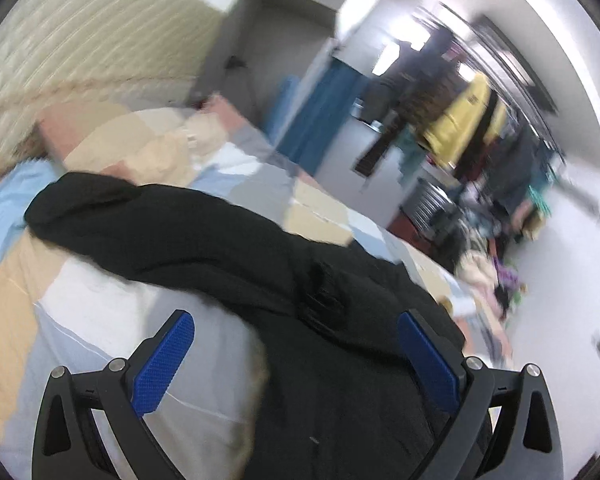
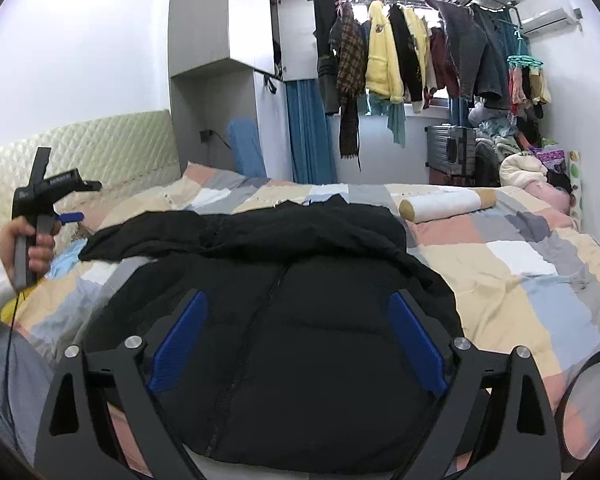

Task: Fold large clothes
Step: 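Grasp the other sleeve cuff with the left tool and lift it, then fold the held sleeve across the jacket body with the left tool, release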

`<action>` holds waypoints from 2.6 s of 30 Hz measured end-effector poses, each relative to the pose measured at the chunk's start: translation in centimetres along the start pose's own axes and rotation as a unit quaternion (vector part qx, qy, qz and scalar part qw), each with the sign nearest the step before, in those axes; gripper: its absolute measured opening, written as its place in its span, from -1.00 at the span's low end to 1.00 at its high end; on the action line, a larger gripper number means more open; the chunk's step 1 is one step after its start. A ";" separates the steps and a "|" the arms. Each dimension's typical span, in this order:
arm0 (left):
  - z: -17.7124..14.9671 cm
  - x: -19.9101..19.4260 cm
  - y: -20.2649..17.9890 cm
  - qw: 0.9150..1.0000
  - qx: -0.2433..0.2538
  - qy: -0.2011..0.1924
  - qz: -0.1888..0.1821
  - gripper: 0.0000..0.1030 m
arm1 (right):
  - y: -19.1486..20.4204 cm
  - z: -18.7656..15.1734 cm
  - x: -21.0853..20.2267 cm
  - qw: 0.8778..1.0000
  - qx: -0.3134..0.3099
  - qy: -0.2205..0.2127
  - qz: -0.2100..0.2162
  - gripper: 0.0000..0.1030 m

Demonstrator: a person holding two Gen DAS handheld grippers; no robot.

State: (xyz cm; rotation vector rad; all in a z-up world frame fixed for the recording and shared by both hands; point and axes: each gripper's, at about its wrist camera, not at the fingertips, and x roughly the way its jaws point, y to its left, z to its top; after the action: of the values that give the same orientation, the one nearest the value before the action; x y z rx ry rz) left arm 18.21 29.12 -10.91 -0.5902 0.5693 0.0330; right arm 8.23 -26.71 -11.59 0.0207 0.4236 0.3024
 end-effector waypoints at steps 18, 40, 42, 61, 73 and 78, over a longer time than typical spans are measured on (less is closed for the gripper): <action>5.4 12.6 27.4 0.979 -0.195 0.038 0.037 0.98 | 3.0 0.2 7.3 0.996 -0.003 0.062 -0.057 1.00; 10.6 16.3 31.3 0.978 -0.173 -0.033 0.113 -0.52 | 4.1 1.9 12.3 0.987 0.029 0.125 -0.096 1.00; 11.3 15.3 30.5 0.978 -0.165 -0.035 0.122 -0.67 | 4.1 2.1 11.8 0.988 0.029 0.121 -0.095 1.00; 18.7 1.4 10.3 0.985 -0.025 -0.097 0.144 -0.82 | 2.3 3.1 7.9 0.995 -0.009 0.094 -0.025 1.00; 19.3 -1.2 -9.8 0.984 0.066 -0.130 0.106 -0.82 | -0.8 3.8 5.9 0.998 -0.024 0.063 -0.002 1.00; 16.8 0.9 -18.7 0.982 0.125 -0.121 0.078 -0.82 | -3.0 4.3 5.7 0.998 -0.012 0.057 0.004 1.00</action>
State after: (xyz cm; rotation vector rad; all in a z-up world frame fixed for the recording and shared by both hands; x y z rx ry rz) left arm 30.88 22.35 9.73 -0.2899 0.3736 0.1764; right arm 15.78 -27.74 -10.16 -0.0182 0.5339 0.3166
